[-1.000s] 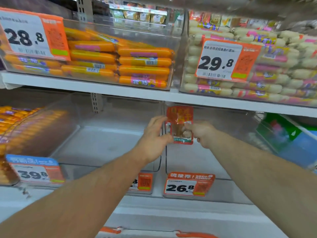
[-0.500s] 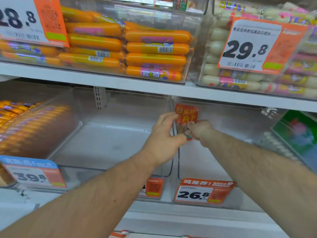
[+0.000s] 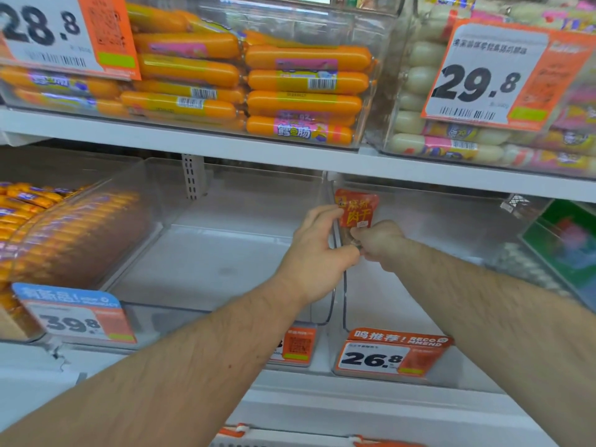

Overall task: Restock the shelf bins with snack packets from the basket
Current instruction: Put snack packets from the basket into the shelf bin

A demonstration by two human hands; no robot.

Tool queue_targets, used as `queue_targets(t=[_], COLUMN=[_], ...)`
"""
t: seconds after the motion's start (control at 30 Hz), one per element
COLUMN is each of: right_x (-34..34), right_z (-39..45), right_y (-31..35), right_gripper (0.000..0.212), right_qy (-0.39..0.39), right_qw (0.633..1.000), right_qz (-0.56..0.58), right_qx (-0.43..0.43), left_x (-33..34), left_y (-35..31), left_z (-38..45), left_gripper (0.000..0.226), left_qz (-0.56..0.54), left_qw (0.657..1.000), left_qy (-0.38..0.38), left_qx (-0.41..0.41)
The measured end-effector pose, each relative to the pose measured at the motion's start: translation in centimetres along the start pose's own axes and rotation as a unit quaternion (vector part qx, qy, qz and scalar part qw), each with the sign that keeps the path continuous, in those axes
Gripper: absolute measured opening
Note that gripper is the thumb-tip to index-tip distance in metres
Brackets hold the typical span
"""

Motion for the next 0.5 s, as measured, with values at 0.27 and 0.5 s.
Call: queue_targets(t=[0.27,0.5], right_x=[-0.1,-0.3], right_z=[-0.3,-1.5], right_y=[0.0,0.3], right_gripper=[0.028,0.034], right_qy=[0.054,0.088], right_qw=[0.999,0.996], right_qz=[-0.002,-0.016], right_qx=[-0.001,0.018], left_x=[0.1,0.0], left_y=[0.0,0.2], left_z=[0.0,0.3], left_gripper=[0.081,0.075], left_qz=[-0.006,-0.012], left_qw=[1.000,1.000], left_qy=[0.002,0.003], left_qx=[-0.004,0.003])
Point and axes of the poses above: each hand's wrist, its own z-axis towards the middle knuckle, its own x-axis out of the palm, y = z × x, the point moved 4 cm from there along z, towards the middle knuckle, and after that the axes turned 12 degrees about z, right-handed, at the moved point
